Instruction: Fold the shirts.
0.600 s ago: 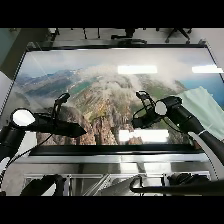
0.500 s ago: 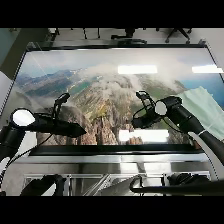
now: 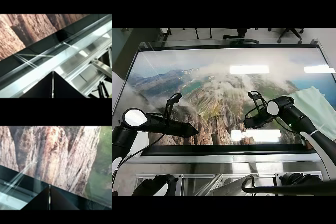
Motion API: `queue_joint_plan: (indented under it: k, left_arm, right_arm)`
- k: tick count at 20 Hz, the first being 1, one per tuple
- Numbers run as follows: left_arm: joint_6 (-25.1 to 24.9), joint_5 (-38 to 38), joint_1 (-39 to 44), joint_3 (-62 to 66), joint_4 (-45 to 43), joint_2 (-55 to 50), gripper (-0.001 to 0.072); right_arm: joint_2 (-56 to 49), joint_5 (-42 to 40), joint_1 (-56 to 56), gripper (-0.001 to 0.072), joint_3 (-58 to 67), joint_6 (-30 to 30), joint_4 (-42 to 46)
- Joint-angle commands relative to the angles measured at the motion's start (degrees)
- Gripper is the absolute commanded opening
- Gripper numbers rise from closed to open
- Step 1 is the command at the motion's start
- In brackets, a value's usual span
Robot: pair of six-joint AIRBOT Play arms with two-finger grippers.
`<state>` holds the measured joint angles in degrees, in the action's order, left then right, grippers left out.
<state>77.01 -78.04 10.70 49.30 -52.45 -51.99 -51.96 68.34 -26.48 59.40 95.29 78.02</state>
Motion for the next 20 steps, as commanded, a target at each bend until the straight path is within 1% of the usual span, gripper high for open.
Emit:
queue_joint_plan:
  k: [1,2,5,7,8,9,10,11,12,13,14,15,18,20]
  left_arm:
    - [0.0,0.2,0.0,0.0,0.0,0.0,0.0016]
    - [0.0,2.8,0.0,0.0,0.1,0.0,0.0015]
    - [0.0,4.3,-0.2,0.1,-0.2,0.0,0.0015]
    - [0.0,5.4,-1.6,0.9,-3.5,-0.1,0.0015]
    - [0.3,5.0,-3.1,2.3,-8.4,-0.1,0.0015]
    - [2.4,4.1,-5.0,3.8,-15.0,-0.1,0.0015]
    - [4.9,3.5,-7.8,5.4,-24.1,-0.1,0.0035]
    - [7.0,3.0,-11.1,7.0,-33.2,-0.5,0.0369]
    - [9.6,2.8,-14.6,8.0,-39.9,-1.2,0.0683]
    - [11.6,2.8,-19.3,8.6,-45.1,-2.1,0.0696]
    - [12.4,3.0,-24.3,9.0,-47.7,-3.3,0.0697]
    - [12.7,4.2,-30.0,8.8,-48.3,-4.7,0.0697]
    - [13.1,7.1,-46.4,7.8,-46.1,-9.8,0.0697]
    - [13.1,8.0,-55.4,8.0,-44.2,-13.5,0.0697]
  right_arm:
    - [0.0,0.0,0.0,0.0020,0.0,0.0,0.0]
    - [0.0,0.0,0.0,0.0020,0.0,0.0,0.0]
    - [0.0,0.0,0.0,0.0020,0.0,0.0,0.0]
    - [0.0,0.0,0.0,0.0020,0.0,0.0,0.0]
    - [0.0,-0.1,0.0,0.0020,0.0,0.0,0.0]
    - [0.0,-0.1,0.0,0.0020,0.0,0.0,0.0]
    - [0.0,-0.2,0.0,0.0020,0.0,0.0,0.0]
    - [0.0,-0.2,0.0,0.0020,0.0,0.0,0.0]
    - [0.0,-0.2,0.0,0.0021,0.0,0.0,0.0]
    - [0.0,-0.2,0.0,0.0021,0.0,0.0,0.0]
    - [0.0,-0.2,0.0,0.0020,0.0,0.0,0.0]
    - [0.0,-0.2,0.0,0.0020,0.0,0.0,0.0]
    - [0.0,-1.0,0.0,0.0020,0.0,0.0,0.0]
    - [0.0,-1.7,0.0,0.0021,0.0,0.0,0.0]
